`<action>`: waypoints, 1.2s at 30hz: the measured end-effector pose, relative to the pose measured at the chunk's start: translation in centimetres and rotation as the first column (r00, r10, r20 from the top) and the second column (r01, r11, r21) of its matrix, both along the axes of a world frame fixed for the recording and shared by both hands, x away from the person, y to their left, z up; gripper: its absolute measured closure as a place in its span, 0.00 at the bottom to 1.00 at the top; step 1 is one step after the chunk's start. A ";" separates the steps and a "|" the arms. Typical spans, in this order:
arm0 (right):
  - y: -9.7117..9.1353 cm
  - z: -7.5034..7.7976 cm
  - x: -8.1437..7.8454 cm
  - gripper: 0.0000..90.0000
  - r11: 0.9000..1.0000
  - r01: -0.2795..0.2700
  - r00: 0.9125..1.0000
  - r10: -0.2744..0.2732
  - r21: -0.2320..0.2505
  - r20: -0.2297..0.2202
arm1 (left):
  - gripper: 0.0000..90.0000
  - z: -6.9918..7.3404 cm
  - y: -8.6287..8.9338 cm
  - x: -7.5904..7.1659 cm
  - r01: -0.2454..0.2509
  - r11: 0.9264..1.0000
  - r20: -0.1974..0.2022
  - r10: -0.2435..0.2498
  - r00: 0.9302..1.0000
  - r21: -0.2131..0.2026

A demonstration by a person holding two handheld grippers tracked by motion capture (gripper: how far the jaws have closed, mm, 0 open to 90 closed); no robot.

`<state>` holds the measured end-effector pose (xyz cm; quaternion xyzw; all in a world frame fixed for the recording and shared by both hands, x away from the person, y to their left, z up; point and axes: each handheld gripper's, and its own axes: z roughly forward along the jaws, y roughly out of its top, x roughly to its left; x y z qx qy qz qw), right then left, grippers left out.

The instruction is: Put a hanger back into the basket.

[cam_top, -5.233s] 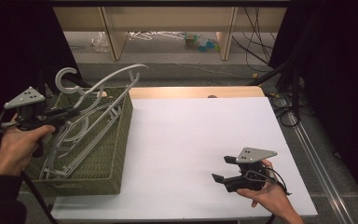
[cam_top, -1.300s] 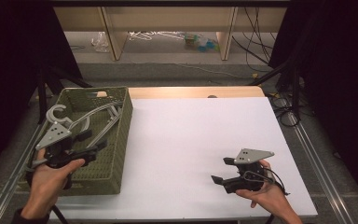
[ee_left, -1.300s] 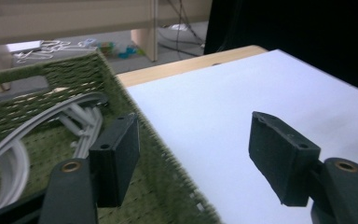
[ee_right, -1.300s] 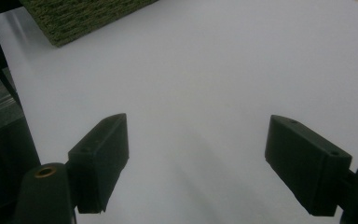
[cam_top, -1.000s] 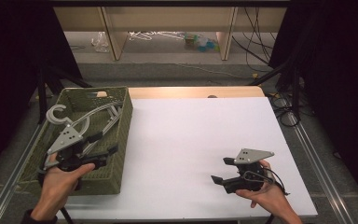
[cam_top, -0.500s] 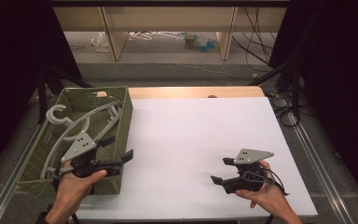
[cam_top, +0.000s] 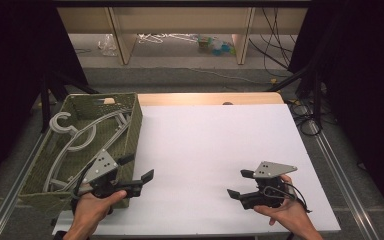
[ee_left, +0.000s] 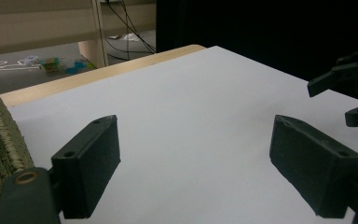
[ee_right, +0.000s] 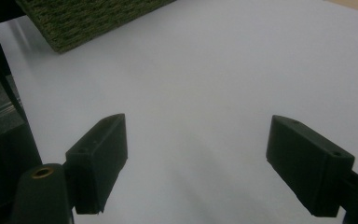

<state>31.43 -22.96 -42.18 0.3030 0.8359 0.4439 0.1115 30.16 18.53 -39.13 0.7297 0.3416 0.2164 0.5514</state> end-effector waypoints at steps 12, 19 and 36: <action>-0.2 0.1 -1.0 0.19 0.999 0.010 1.000 -0.012 0.050 0.026 | 0.18 -2.0 -1.1 -1.9 0.020 1.000 0.008 -0.020 1.000 0.019; -0.2 -0.1 -2.4 0.19 0.997 0.038 0.998 -0.041 0.065 0.056 | 0.18 -3.4 -1.3 -2.8 0.022 0.999 -0.011 -0.022 1.000 0.036; 0.1 -0.6 -3.5 0.19 0.997 0.028 0.997 -0.033 0.076 0.072 | 0.18 -3.6 -0.8 -2.7 0.013 0.999 0.007 -0.013 1.000 0.038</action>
